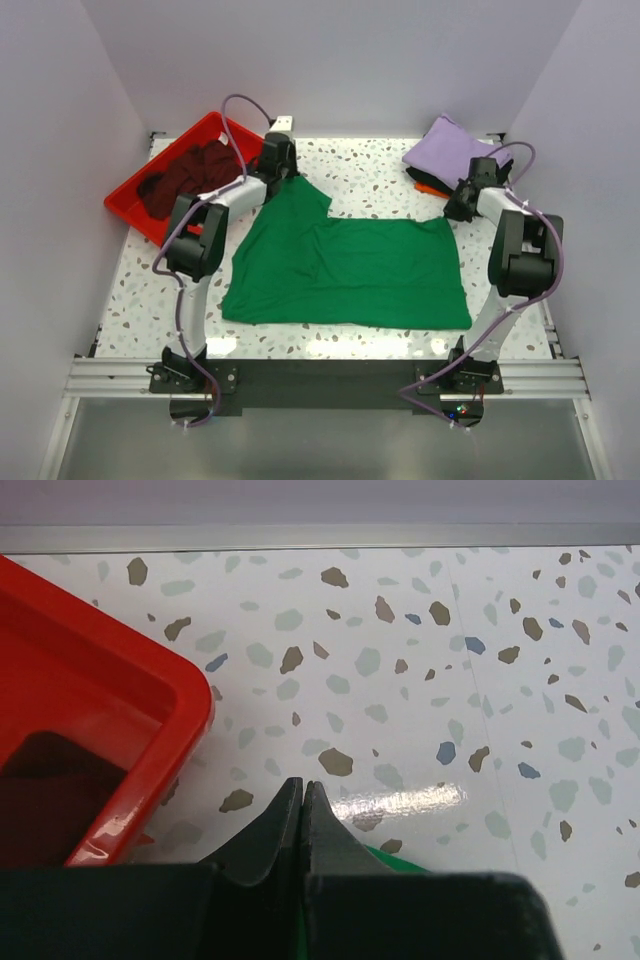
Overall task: Fold and stack the t-shirts
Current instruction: Fold the tshirt
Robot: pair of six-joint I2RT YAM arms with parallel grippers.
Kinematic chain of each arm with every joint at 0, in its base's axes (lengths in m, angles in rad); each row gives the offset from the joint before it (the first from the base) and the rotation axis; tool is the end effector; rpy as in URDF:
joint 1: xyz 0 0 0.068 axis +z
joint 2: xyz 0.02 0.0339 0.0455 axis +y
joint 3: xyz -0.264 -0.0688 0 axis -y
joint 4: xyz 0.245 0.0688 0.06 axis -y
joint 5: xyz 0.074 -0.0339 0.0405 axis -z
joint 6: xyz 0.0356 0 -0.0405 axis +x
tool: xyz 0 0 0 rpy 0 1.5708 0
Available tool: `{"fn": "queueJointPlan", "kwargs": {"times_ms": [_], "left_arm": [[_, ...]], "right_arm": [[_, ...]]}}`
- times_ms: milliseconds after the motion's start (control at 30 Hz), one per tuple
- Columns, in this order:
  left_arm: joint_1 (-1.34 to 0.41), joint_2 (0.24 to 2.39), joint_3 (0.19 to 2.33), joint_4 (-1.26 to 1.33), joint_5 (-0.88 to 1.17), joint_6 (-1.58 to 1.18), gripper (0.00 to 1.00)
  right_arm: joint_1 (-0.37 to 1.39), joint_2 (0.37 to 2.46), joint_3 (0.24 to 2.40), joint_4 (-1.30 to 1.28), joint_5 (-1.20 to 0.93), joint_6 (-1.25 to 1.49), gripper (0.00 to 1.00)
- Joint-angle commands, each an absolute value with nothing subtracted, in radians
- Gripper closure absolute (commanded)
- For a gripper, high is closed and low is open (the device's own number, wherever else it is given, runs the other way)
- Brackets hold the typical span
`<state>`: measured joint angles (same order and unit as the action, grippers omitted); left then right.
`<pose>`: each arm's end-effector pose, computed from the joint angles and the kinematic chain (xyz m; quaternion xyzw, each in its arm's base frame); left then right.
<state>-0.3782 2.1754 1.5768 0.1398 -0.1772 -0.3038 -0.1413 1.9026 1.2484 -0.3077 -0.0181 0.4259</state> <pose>0.4707 -0.1803 0.1939 -0.0152 0.8472 -0.1050 0.5206 0.3957 -0.0556 0.1717 0.2643 0.9166 0.0511 0.2955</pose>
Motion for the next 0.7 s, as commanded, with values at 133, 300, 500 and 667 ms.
{"fn": "queueJointPlan", "kwargs": {"times_ms": [133, 300, 500, 667], "left_arm": [[-0.357, 2.027, 1.422, 0.319, -0.118, -0.235, 1.0], [-0.357, 1.883, 1.195, 0.406, -0.1, -0.241, 1.0], [-0.357, 1.714, 0.968, 0.48, -0.112, -0.276, 1.0], [-0.357, 1.586, 0.769, 0.54, -0.098, -0.319, 1.0]], "right_arm": [[-0.138, 1.8, 1.241, -0.308, -0.021, 0.422, 1.0], [-0.138, 1.679, 1.14, -0.296, -0.02, 0.416, 1.0], [-0.14, 1.614, 1.048, -0.301, -0.003, 0.396, 1.0], [-0.14, 1.566, 0.98, -0.304, 0.031, 0.391, 1.0]]}}
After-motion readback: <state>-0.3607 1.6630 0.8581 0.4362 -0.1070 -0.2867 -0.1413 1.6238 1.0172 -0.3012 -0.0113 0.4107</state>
